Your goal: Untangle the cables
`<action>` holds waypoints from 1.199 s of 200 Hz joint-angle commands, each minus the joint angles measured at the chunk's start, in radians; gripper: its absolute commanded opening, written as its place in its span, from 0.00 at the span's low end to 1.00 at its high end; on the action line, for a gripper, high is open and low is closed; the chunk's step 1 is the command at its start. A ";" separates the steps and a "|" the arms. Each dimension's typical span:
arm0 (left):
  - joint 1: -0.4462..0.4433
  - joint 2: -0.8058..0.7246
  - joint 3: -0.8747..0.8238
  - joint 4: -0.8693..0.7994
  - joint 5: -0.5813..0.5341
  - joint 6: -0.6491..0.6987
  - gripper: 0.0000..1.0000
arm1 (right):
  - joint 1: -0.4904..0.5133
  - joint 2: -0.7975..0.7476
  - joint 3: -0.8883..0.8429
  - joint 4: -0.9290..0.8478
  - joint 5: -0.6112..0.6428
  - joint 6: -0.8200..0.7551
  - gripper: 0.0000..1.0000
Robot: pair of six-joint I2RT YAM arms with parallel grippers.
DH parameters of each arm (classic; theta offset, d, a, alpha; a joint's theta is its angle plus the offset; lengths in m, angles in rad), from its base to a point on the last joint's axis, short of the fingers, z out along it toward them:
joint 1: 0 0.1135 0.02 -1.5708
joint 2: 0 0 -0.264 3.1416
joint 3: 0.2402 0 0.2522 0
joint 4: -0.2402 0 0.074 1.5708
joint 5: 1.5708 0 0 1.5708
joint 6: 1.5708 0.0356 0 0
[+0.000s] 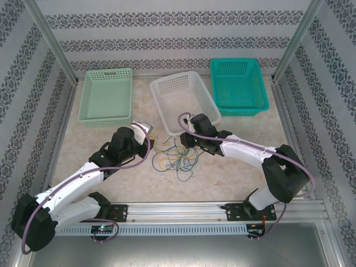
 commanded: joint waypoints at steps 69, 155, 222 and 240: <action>-0.008 -0.021 0.011 -0.038 -0.109 0.042 0.19 | -0.084 -0.223 -0.141 -0.175 0.150 -0.016 0.00; -0.008 0.066 0.045 -0.050 0.020 0.024 0.70 | -0.050 -0.222 -0.121 -0.147 0.146 -0.005 0.50; -0.004 -0.097 0.023 -0.169 -0.147 0.014 1.00 | -0.045 -0.185 -0.107 -0.125 0.163 0.000 0.51; 0.005 -0.118 0.032 -0.217 -0.241 -0.040 1.00 | -0.048 -0.167 -0.100 -0.126 0.172 0.000 0.51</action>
